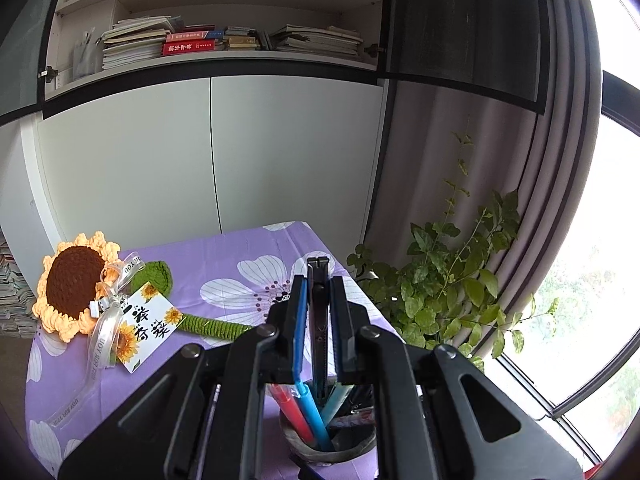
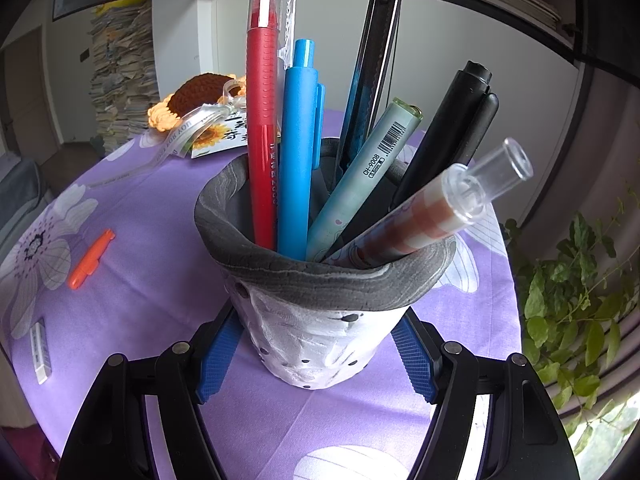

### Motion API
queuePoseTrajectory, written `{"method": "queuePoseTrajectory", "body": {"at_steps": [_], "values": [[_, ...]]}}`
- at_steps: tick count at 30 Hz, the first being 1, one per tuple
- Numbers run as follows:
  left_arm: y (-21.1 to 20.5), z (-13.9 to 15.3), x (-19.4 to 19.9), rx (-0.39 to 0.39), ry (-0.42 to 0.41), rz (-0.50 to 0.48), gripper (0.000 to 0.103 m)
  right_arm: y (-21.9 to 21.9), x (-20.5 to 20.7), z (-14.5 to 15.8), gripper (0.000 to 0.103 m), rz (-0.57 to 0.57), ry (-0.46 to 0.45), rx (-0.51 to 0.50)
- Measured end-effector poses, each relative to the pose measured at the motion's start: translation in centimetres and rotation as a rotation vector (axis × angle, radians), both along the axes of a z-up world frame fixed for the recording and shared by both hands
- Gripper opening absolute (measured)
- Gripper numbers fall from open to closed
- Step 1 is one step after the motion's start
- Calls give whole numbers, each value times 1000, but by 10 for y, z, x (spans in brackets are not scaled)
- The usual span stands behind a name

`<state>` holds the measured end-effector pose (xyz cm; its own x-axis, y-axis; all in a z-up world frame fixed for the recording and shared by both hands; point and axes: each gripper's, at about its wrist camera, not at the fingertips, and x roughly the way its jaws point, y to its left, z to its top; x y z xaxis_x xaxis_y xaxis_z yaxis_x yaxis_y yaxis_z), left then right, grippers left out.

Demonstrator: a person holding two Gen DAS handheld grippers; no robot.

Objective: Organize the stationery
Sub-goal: 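Lower the black cutter into the cup and open the left tool, then move the left tool over the orange highlighter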

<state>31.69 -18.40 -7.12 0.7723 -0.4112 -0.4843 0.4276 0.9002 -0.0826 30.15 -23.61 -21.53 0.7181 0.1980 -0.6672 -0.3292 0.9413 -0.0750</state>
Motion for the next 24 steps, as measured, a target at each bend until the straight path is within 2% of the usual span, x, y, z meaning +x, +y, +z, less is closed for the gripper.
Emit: {"method": "queuePoseTrajectory", "body": {"at_steps": [4, 8, 12, 17, 21, 24], "values": [[0, -8, -3, 20, 25, -7, 11, 0, 0, 0, 73, 0, 0, 0], [4, -11, -11, 41, 9, 6, 13, 1, 1, 0, 73, 1, 2, -1], [13, -10, -14, 11, 42, -10, 16, 0, 0, -1, 73, 1, 2, -1], [30, -1, -23, -35, 29, 9, 25, 0, 1, -1, 73, 0, 2, -2], [51, 6, -28, -64, 23, 65, 31, 0, 1, -1, 73, 0, 3, -2], [71, -1, -26, -70, 66, 118, 32, 0, 0, -1, 73, 0, 3, -2]]}}
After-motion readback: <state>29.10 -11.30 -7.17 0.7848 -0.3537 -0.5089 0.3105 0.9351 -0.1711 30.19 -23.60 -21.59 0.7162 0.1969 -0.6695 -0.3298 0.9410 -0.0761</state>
